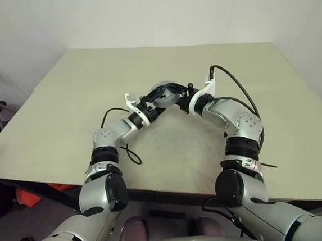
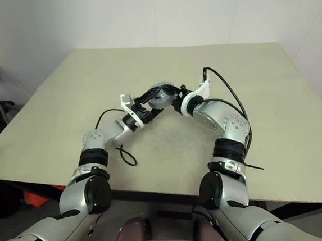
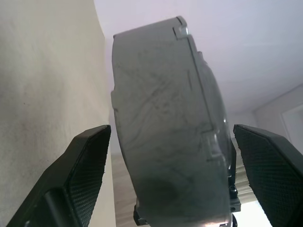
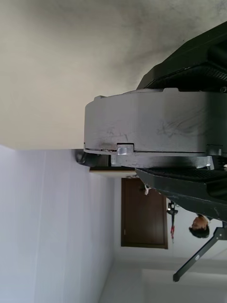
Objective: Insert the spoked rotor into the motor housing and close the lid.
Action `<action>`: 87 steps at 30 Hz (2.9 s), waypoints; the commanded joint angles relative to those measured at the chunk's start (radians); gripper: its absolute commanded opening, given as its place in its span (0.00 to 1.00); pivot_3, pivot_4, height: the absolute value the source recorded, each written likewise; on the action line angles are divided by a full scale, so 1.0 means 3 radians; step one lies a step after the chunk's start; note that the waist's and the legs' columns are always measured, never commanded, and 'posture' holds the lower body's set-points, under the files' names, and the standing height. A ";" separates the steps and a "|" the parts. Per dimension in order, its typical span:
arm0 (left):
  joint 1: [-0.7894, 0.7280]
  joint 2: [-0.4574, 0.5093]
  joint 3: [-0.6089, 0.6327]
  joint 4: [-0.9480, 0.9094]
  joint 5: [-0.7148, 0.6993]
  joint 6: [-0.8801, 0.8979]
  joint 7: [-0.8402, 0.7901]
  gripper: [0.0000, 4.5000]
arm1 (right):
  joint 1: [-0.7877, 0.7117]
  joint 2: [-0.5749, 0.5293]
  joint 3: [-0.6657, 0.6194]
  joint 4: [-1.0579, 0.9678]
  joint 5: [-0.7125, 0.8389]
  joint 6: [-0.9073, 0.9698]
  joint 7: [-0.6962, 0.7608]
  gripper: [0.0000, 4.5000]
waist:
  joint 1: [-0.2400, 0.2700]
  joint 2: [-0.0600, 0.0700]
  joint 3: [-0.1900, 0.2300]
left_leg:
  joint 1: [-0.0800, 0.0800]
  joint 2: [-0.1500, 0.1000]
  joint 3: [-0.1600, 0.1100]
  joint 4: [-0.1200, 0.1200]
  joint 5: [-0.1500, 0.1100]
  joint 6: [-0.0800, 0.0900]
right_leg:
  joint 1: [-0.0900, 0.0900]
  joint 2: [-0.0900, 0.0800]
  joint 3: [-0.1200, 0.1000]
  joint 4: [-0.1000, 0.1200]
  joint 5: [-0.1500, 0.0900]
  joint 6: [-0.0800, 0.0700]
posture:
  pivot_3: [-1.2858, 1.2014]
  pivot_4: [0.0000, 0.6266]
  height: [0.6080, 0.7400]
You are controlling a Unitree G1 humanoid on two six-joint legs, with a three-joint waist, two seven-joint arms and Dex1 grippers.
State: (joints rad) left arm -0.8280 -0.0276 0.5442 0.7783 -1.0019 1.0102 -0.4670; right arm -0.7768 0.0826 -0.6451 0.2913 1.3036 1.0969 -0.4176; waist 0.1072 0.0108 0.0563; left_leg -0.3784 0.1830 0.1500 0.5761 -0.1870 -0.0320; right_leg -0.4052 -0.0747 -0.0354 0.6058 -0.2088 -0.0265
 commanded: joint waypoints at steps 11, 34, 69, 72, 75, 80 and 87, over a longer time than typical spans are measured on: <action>-0.0103 0.0067 0.0104 0.0091 0.0024 -0.0217 -0.0032 0.97 | -0.0071 -0.0079 0.0134 -0.0146 0.0315 -0.0141 0.0043 0.47 | 0.0002 0.0000 0.0000 | 0.0000 0.0000 0.0000 0.0001 0.0000 0.0000 | 0.0000 0.0000 0.0000 0.0001 0.0000 0.0000 | 0.52 0.00 1.00; -0.0138 0.0076 0.0163 0.0119 0.0028 -0.0222 -0.0062 0.50 | 0.0042 -0.0195 0.0422 -0.0350 0.0165 -0.0274 0.0272 0.90 | 0.0007 0.0000 0.0000 | -0.0002 0.0000 -0.0001 0.0003 0.0000 0.0000 | 0.0000 0.0000 -0.0001 0.0001 0.0001 0.0000 | 0.52 0.00 1.00; 0.0284 0.1217 0.0693 0.0503 0.0419 -0.1618 0.0298 0.50 | 0.0202 -0.0381 0.0702 -0.0196 -0.0344 -0.0516 0.0515 0.99 | 0.0048 -0.0014 0.0004 | -0.0004 0.0004 -0.0005 0.0010 0.0000 -0.0001 | 0.0001 0.0000 -0.0007 0.0004 0.0001 0.0001 | 0.52 0.00 1.00; 0.0277 0.1225 0.0711 0.0587 0.0467 -0.1708 0.0380 0.50 | 0.0186 -0.0380 0.0706 -0.0161 -0.0367 -0.0518 0.0538 0.99 | 0.0052 -0.0015 0.0004 | -0.0004 0.0004 -0.0005 0.0010 0.0000 -0.0001 | 0.0001 0.0000 -0.0007 0.0005 0.0001 0.0001 | 0.52 0.00 1.00; 0.0284 0.1272 0.0731 0.0646 0.0507 -0.1794 0.0420 0.50 | 0.0169 -0.0376 0.0708 -0.0125 -0.0395 -0.0513 0.0562 0.99 | 0.0050 -0.0016 0.0004 | -0.0002 0.0005 -0.0005 0.0010 0.0001 -0.0002 | 0.0001 0.0000 -0.0007 0.0006 0.0001 0.0001 | 0.52 0.00 1.00; 0.0301 0.1379 0.0741 0.0671 0.0561 -0.1931 0.0428 0.76 | 0.0146 -0.0375 0.0707 -0.0057 -0.0447 -0.0506 0.0602 1.00 | 0.0039 -0.0017 0.0003 | 0.0005 0.0008 -0.0004 0.0010 0.0003 -0.0006 | 0.0002 0.0001 -0.0007 0.0010 0.0001 0.0001 | 0.52 0.00 1.00; 0.0200 0.1762 0.0732 0.0926 0.0716 -0.2210 0.0532 0.97 | 0.0100 -0.0426 0.0710 0.0100 -0.0566 -0.0499 0.0697 1.00 | -0.0035 -0.0017 0.0003 | 0.0018 0.0012 -0.0004 0.0006 0.0005 -0.0010 | 0.0009 0.0004 -0.0005 0.0011 0.0001 0.0001 | 0.52 0.00 1.00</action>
State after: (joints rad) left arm -0.7420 0.4777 0.7593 1.0604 -0.7983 0.3717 -0.3003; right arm -0.7130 -0.0476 -0.4334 0.3339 1.1349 0.9466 -0.2284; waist 0.0966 0.0057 0.0573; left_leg -0.3731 0.1863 0.1489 0.5779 -0.1856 -0.0348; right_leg -0.4026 -0.0737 -0.0371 0.6090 -0.2084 -0.0264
